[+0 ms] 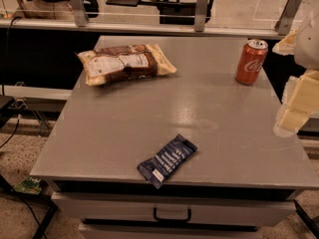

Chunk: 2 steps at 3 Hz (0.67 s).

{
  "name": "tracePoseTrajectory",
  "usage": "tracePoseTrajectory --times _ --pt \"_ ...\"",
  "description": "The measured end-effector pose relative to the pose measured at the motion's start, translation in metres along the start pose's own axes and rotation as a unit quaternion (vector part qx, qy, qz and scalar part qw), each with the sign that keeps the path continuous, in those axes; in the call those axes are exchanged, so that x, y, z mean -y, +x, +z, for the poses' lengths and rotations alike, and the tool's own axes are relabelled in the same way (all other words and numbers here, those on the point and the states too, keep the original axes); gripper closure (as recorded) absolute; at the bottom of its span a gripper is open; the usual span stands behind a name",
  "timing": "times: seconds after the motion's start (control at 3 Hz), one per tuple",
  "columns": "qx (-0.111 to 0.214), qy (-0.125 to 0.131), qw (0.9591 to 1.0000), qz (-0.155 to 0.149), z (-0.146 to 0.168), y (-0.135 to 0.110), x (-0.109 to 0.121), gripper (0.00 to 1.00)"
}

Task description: Move coke can near rxbar blueberry

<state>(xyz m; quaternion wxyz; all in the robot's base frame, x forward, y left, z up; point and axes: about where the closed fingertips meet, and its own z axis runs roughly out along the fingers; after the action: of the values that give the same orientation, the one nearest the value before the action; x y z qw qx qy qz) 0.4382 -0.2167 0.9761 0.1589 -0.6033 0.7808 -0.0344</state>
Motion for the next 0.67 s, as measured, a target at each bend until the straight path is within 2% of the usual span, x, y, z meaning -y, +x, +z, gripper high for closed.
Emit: tracePoseTrajectory --times 0.33,0.67 --pt "0.004 0.006 1.0000 0.005 0.000 -0.001 0.004 0.00" --pt "0.026 0.019 0.9992 0.023 0.007 -0.004 0.027 0.00"
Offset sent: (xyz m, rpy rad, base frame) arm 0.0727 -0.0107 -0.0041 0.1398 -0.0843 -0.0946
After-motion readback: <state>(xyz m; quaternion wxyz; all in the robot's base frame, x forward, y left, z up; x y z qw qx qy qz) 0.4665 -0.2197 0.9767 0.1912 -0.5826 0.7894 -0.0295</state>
